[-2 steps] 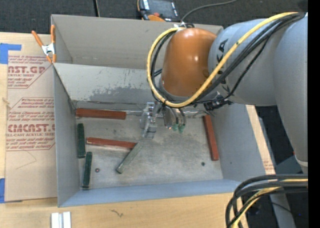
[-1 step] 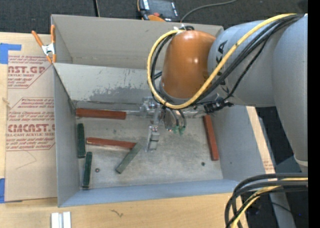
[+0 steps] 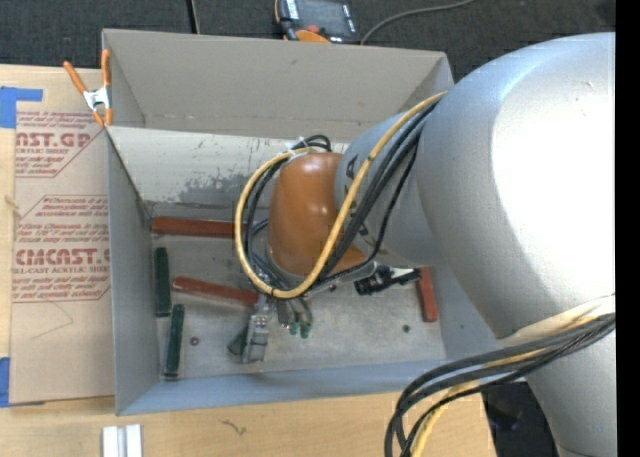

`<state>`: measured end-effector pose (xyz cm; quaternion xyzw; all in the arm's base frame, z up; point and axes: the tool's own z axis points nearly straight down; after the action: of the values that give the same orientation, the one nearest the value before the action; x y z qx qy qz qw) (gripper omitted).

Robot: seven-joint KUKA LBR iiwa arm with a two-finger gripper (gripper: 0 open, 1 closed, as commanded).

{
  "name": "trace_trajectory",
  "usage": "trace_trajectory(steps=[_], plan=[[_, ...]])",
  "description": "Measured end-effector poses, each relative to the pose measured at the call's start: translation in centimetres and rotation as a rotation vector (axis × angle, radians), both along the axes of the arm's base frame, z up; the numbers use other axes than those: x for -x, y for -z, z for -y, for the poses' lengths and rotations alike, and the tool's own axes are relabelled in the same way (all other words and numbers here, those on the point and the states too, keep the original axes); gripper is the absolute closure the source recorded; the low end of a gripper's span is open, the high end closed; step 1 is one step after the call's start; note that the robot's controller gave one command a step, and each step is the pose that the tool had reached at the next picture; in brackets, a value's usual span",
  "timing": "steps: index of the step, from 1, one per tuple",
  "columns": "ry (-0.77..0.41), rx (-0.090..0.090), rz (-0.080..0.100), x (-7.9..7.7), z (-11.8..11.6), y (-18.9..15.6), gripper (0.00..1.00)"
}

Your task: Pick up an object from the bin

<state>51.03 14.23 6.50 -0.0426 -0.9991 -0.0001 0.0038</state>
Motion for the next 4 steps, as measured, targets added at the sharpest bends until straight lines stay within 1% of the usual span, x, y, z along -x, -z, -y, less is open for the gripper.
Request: trace_trajectory(steps=[1, 2, 3, 4], plan=[[0.002, -0.001, 0.009, -0.3, 0.1, -0.5, 1.0], [0.042, 0.001, 0.004, 1.7, 2.5, -0.6, 1.0], [0.04, 0.0, 0.006, 1.6, 2.4, -0.6, 0.0], [0.04, 0.0, 0.006, 1.6, 2.4, -0.6, 1.0]])
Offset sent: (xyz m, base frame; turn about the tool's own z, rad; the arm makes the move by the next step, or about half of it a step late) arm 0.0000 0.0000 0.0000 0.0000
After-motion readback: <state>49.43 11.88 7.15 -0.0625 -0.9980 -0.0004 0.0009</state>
